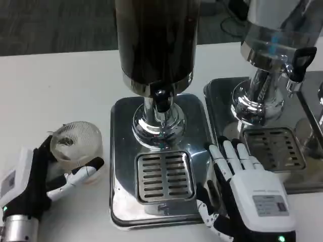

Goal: Grasp the cup under the faucet to collect the drink, then remove the cup.

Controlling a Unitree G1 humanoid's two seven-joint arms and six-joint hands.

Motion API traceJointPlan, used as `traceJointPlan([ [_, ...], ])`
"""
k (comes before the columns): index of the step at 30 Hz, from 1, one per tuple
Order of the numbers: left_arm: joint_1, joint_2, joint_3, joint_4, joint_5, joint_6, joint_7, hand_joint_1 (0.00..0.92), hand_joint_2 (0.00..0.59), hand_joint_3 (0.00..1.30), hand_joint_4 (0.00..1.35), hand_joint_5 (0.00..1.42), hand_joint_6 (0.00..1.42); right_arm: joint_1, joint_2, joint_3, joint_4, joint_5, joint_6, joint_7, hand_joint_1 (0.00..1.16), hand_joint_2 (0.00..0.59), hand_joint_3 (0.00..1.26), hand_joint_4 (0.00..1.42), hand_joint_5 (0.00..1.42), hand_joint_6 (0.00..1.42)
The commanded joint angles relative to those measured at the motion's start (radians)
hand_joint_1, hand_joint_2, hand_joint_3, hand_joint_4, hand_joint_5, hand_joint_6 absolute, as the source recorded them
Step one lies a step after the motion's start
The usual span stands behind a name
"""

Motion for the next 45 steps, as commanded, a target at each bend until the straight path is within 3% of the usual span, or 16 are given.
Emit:
traceJointPlan([
  [1, -0.005, 0.007, -0.023, 0.06, 0.014, -0.061, 0.03, 0.402, 0.071, 0.39, 0.53, 0.76, 0.74, -0.007, 0.002, -0.002, 0.006, 0.008, -0.001, 0.001, 0.48, 0.471, 0.09, 0.0, 0.0, 0.14],
  [11, -0.024, 0.013, -0.046, 0.11, 0.028, -0.104, 0.099, 0.413, 0.088, 0.47, 0.65, 0.87, 0.9, -0.016, -0.002, -0.008, 0.012, 0.02, -0.005, 0.006, 0.49, 0.471, 0.09, 0.0, 0.0, 0.15],
  [32, -0.01, 0.036, -0.044, 0.036, 0.099, -0.089, 0.233, 0.501, 0.096, 0.49, 0.64, 0.85, 0.95, -0.016, -0.001, -0.006, 0.012, 0.034, -0.006, -0.009, 0.49, 0.476, 0.08, 0.0, 0.0, 0.19],
  [45, 0.001, 0.013, -0.079, -0.08, 0.158, -0.099, 0.239, 0.528, 0.084, 0.49, 0.64, 0.84, 0.96, -0.016, -0.004, -0.013, 0.007, 0.031, -0.001, -0.012, 0.47, 0.473, 0.06, 0.0, 0.0, 0.19],
])
